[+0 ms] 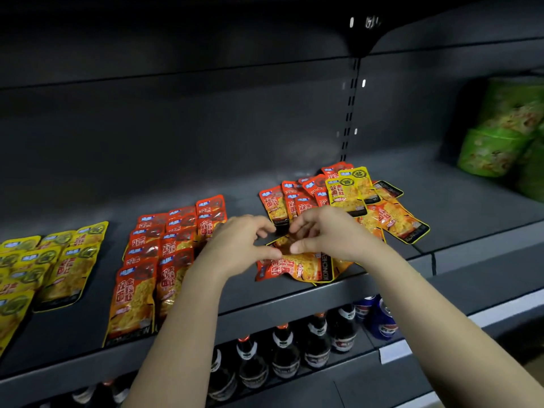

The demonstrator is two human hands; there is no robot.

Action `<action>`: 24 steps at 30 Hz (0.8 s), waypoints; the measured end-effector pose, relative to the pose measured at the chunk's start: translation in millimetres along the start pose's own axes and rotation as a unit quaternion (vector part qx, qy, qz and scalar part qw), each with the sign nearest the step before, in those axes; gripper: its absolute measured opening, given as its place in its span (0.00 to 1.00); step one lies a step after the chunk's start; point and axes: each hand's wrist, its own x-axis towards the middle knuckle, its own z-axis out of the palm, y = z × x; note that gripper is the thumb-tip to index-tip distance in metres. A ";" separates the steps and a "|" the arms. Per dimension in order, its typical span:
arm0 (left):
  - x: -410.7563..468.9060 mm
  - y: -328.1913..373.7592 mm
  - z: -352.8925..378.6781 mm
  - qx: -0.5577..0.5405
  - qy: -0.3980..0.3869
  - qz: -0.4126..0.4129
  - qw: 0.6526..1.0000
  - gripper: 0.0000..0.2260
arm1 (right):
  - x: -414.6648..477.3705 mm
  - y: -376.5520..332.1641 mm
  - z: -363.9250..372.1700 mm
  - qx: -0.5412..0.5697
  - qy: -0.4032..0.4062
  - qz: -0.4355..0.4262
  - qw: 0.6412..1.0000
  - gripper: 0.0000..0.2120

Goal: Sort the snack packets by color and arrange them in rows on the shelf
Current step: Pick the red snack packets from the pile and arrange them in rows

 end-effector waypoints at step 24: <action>2.8 -2.3 -3.6 0.008 0.029 -0.005 1.000 0.21 | 5.0 11.7 -19.2 0.093 0.068 0.051 0.992 0.18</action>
